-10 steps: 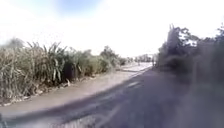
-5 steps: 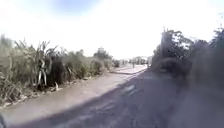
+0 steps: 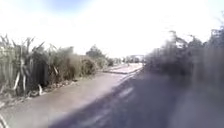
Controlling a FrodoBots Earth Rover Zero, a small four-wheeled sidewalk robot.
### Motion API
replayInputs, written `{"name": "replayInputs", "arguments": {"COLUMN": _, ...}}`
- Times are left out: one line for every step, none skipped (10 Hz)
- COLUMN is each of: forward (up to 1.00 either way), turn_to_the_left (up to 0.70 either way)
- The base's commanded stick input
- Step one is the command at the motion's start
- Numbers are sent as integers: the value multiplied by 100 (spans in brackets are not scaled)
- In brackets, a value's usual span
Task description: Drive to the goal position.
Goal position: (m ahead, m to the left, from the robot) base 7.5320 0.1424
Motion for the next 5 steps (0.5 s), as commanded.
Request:
{"name": "replayInputs", "arguments": {"forward": 85, "turn_to_the_left": -34}}
{"name": "replayInputs", "arguments": {"forward": 85, "turn_to_the_left": -34}}
{"name": "replayInputs", "arguments": {"forward": 85, "turn_to_the_left": -34}}
{"name": "replayInputs", "arguments": {"forward": 85, "turn_to_the_left": -34}}
{"name": "replayInputs", "arguments": {"forward": 85, "turn_to_the_left": -34}}
